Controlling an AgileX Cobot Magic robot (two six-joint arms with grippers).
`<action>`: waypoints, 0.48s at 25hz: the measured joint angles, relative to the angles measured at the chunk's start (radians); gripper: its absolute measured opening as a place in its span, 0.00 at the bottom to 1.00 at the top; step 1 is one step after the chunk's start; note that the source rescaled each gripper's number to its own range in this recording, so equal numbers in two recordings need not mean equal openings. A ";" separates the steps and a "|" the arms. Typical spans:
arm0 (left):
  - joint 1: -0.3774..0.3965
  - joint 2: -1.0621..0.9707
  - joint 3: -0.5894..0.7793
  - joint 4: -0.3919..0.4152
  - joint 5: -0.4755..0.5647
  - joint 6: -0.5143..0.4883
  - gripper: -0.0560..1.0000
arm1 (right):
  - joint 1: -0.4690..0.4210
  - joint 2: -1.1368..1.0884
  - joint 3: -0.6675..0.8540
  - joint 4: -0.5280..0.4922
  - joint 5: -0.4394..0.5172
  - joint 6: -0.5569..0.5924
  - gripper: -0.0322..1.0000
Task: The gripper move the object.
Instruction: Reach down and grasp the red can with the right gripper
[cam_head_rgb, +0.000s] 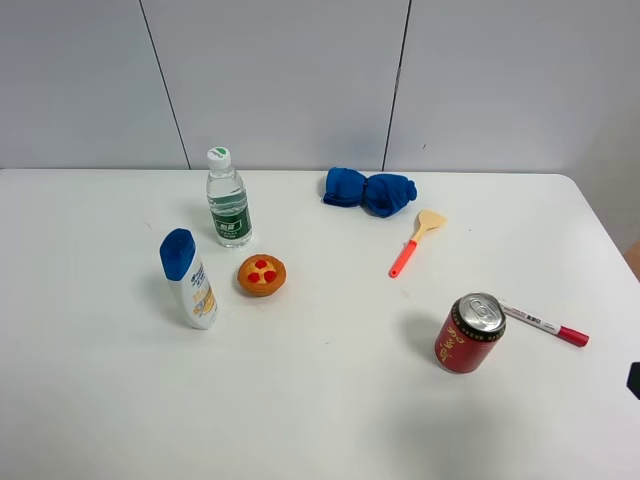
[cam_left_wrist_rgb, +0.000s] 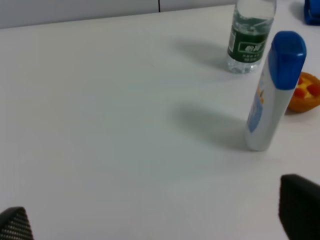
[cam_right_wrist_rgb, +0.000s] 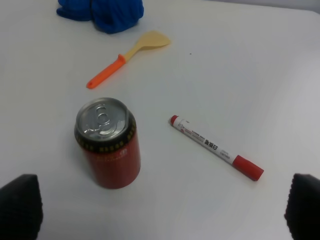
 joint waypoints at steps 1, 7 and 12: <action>0.000 0.000 0.000 0.000 0.000 0.000 1.00 | 0.000 0.043 -0.006 0.004 -0.002 -0.017 0.95; 0.000 0.000 0.000 0.000 0.000 0.000 1.00 | 0.000 0.398 -0.041 0.039 -0.074 -0.126 0.95; 0.000 0.000 0.000 0.000 0.000 0.000 1.00 | 0.000 0.720 -0.092 0.099 -0.119 -0.244 0.95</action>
